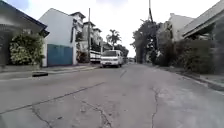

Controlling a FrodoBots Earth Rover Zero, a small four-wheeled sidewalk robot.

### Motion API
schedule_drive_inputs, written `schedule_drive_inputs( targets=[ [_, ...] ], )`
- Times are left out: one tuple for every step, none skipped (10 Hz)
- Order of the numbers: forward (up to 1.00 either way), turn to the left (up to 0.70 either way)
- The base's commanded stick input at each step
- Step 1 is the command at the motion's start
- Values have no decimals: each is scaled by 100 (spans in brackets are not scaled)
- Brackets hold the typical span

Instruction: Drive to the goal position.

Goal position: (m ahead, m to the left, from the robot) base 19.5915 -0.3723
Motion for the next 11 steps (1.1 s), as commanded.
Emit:
schedule_drive_inputs(
  targets=[
    [70, -35],
    [70, -35],
    [70, -35],
    [70, -35],
    [70, -35],
    [70, -35],
    [70, -35],
    [70, 9],
    [70, 2],
    [70, 0],
    [70, 0]
  ],
)
